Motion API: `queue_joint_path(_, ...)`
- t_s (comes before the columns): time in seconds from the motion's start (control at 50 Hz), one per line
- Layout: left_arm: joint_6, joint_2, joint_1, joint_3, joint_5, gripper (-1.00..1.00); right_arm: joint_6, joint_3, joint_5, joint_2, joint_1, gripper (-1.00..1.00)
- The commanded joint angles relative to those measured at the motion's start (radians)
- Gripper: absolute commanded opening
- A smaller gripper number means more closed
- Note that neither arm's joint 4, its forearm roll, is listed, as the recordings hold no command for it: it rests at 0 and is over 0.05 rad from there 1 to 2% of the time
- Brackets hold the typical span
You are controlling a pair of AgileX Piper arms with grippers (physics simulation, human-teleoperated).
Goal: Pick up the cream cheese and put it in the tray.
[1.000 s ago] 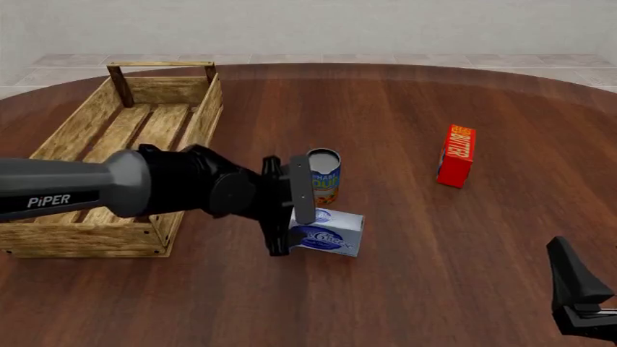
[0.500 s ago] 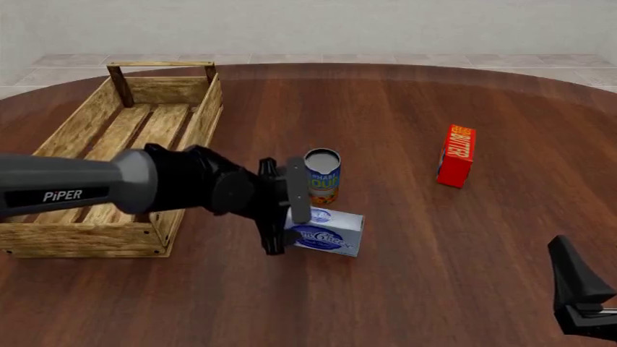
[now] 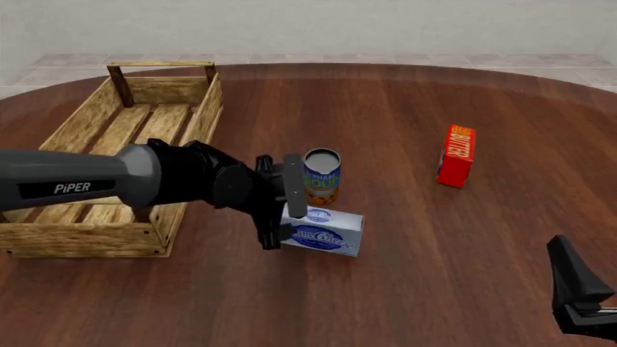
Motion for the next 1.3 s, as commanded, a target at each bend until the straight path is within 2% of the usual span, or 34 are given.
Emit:
queue_joint_path(0.02,-0.006,0.01,0.001,-0.009,0.011,1.0,0.001,0.005,-0.006,0.002,-0.001,1.0)
queue_joint_path(0.44,-0.006,0.041,0.017,-0.024,0.021,1.0,0.002,0.002,-0.01,0.01,-0.001,1.0)
queue_joint_path(0.68,-0.031,0.061,0.004,-0.024,0.027,1.0,0.003,-0.022,0.021,0.003,0.0,1.0)
queue_joint_path(0.98,-0.029,0.08,0.022,-0.029,0.023,1.0,0.005,-0.057,0.063,-0.004,0.0,1.0)
queue_joint_path(1.28,-0.038,0.066,0.011,-0.037,0.023,1.0,0.005,-0.025,0.018,0.008,-0.001,1.0)
queue_joint_path(1.3,-0.044,0.064,0.006,-0.039,0.026,-1.0,0.005,-0.024,0.017,0.008,-0.001,1.0)
